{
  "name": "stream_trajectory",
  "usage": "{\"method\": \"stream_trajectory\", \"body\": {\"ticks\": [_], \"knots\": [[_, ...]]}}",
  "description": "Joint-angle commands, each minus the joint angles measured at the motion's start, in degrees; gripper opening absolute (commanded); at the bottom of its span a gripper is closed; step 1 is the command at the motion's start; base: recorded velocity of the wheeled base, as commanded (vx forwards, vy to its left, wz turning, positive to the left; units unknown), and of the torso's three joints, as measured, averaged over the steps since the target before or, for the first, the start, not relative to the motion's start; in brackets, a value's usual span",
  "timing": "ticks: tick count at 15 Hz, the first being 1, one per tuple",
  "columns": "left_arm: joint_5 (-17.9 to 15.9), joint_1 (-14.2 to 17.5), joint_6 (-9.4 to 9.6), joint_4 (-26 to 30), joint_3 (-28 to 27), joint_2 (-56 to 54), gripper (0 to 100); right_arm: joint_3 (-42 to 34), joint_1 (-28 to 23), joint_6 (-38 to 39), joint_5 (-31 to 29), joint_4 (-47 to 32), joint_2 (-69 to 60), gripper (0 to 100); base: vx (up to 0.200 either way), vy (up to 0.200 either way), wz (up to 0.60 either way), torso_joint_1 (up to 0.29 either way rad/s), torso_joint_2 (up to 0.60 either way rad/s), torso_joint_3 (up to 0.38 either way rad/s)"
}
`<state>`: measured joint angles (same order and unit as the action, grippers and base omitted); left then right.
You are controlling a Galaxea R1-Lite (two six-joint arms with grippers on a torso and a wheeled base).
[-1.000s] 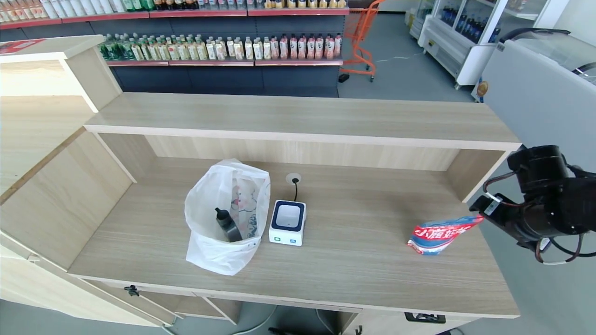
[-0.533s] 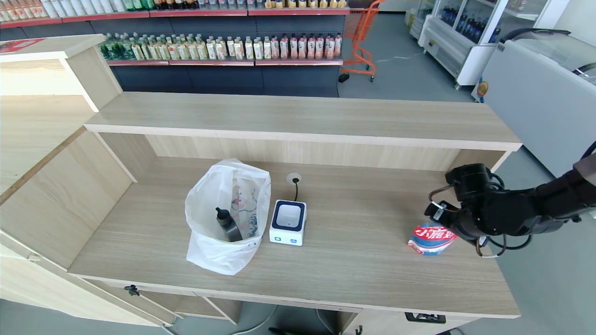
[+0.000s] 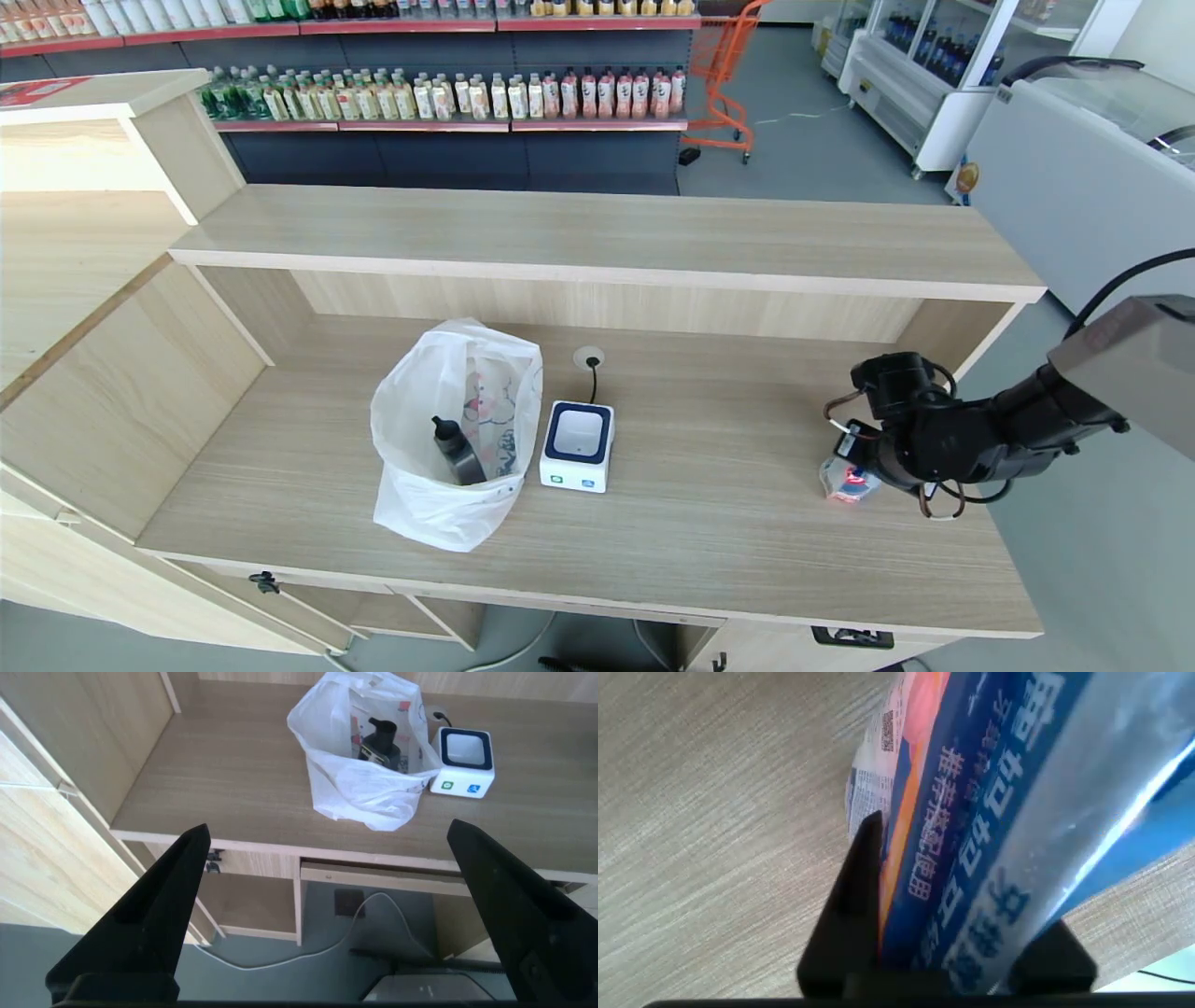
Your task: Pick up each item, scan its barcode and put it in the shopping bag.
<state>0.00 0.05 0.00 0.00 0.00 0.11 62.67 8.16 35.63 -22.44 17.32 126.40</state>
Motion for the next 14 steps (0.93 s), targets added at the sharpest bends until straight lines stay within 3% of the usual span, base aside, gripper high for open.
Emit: {"method": "stream_trajectory", "body": {"ticks": [1,4,6,8,11,13,14], "knots": [[0.0,0.0,0.0,0.0,0.0,0.0,100,-0.4,0.0,-2.1,-1.6,0.2,0.3,0,0.0,0.0,0.0,0.0,0.0,0.0],[0.0,0.0,0.0,0.0,0.0,0.0,100,-1.0,-0.1,-3.8,-1.9,2.2,-2.0,0,0.0,0.0,0.0,0.0,0.0,0.0],[0.0,0.0,0.0,0.0,0.0,0.0,100,-2.7,-0.1,-4.4,5.6,2.1,-7.9,0,0.0,0.0,0.0,0.0,0.0,0.0],[0.0,0.0,0.0,0.0,0.0,0.0,100,-5.9,-0.8,-7.4,21.4,1.7,-17.4,0,0.0,0.0,0.0,0.0,0.0,0.0],[0.0,0.0,0.0,0.0,0.0,0.0,100,-14.8,-7.7,-21.9,58.4,2.0,-30.8,0,0.0,0.0,0.0,0.0,0.0,0.0],[0.0,0.0,0.0,0.0,0.0,0.0,100,-18.2,-9.4,-29.7,68.8,0.8,-34.3,0,0.0,0.0,0.0,0.0,0.0,0.0],[0.0,0.0,0.0,0.0,0.0,0.0,100,-19.6,-6.7,-30.7,69.6,0.3,-35.4,0,0.0,0.0,0.0,0.0,0.0,0.0]]}}
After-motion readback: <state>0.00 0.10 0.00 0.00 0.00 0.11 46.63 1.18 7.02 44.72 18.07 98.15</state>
